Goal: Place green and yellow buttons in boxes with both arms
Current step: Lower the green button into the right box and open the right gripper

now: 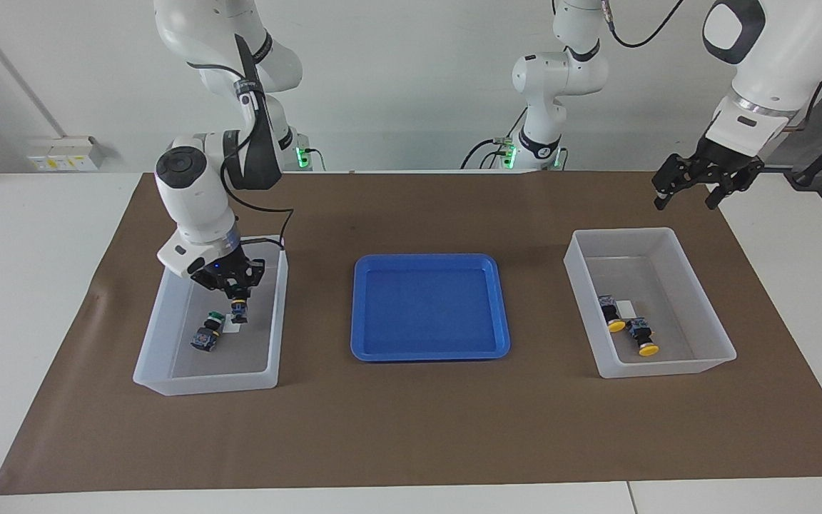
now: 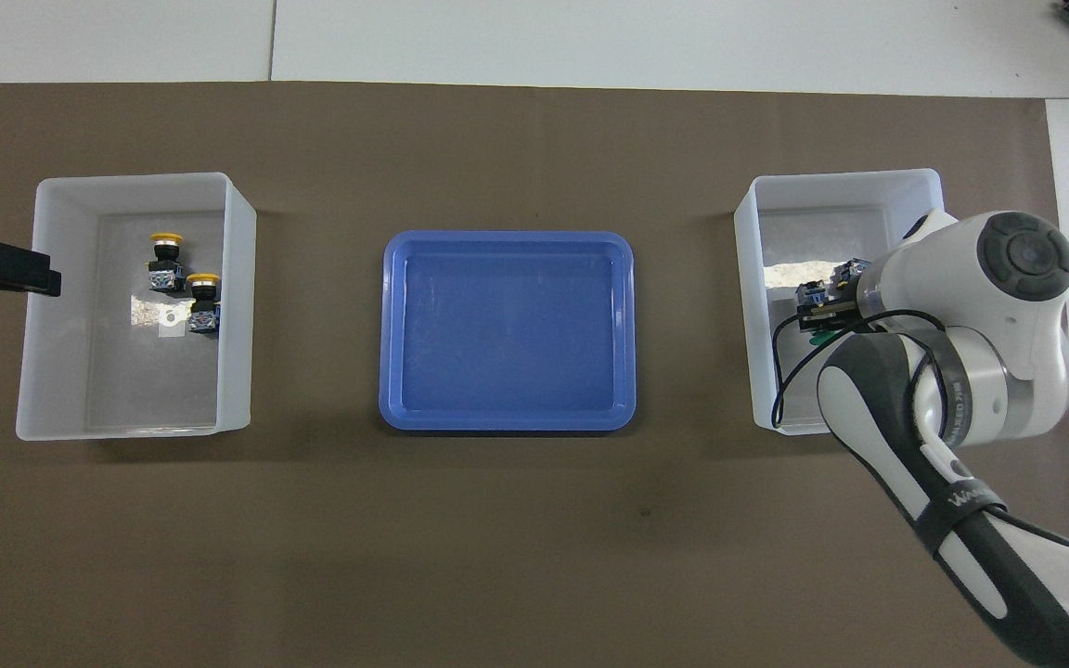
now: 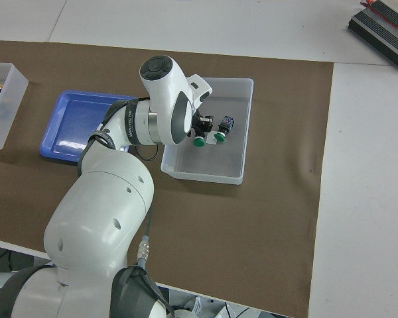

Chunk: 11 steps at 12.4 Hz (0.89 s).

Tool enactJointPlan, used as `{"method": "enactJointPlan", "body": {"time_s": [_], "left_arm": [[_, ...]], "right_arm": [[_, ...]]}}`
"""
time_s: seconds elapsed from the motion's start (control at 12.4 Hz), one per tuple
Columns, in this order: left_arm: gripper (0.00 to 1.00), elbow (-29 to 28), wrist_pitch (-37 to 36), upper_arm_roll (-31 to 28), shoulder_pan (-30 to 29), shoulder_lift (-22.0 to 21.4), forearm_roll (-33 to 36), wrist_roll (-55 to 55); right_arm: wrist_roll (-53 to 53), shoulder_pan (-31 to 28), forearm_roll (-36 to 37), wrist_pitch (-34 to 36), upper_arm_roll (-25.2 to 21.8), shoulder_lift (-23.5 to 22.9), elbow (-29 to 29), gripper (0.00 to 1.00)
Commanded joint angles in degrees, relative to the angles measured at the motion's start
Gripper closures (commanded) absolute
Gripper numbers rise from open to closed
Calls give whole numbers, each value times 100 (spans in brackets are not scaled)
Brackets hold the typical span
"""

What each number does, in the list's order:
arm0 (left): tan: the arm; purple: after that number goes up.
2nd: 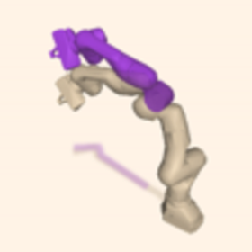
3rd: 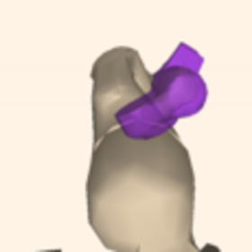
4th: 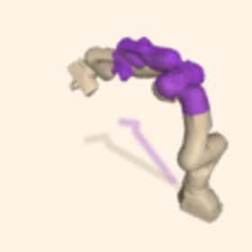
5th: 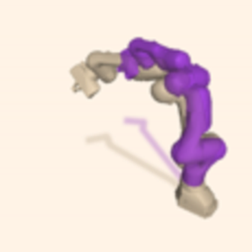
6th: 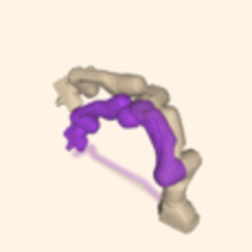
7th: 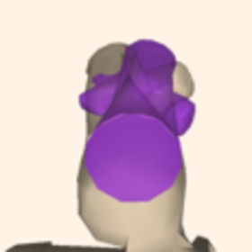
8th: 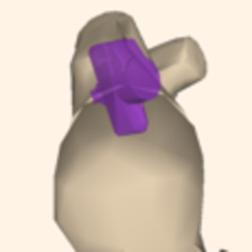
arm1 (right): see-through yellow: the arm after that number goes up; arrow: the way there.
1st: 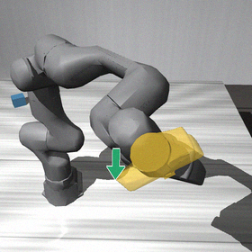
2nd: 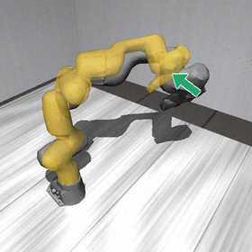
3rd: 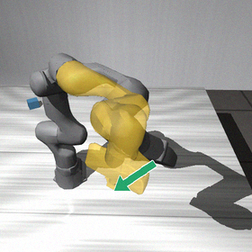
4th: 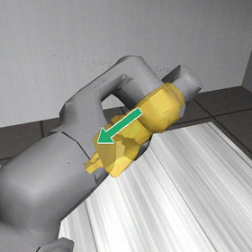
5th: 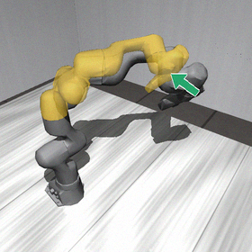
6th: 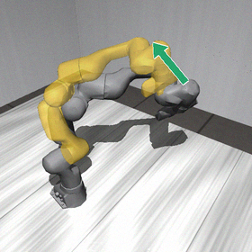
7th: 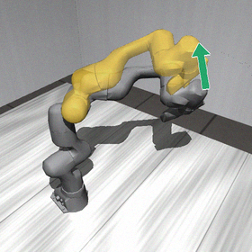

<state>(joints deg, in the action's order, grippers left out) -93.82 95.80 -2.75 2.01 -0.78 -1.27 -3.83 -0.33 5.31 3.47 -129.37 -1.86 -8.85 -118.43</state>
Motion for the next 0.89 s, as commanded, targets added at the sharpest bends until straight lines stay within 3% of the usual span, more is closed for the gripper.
{"method": "enactJointPlan", "body": {"time_s": [0.0,0.24,0.56,0.81], "left_arm": [[0,-84,-62,21,19,-72,39,57],[0,-84,-97,21,19,-72,39,57],[0,-84,-97,12,19,-72,39,57],[0,-84,-97,12,19,-72,39,57]], "right_arm": [[-62,-101,-136,-97,98,173,-23,0],[-476,-74,-30,226,80,234,618,0],[-476,-162,-30,1788,80,418,1786,0],[-476,-171,-56,2774,54,752,2245,0]]}}
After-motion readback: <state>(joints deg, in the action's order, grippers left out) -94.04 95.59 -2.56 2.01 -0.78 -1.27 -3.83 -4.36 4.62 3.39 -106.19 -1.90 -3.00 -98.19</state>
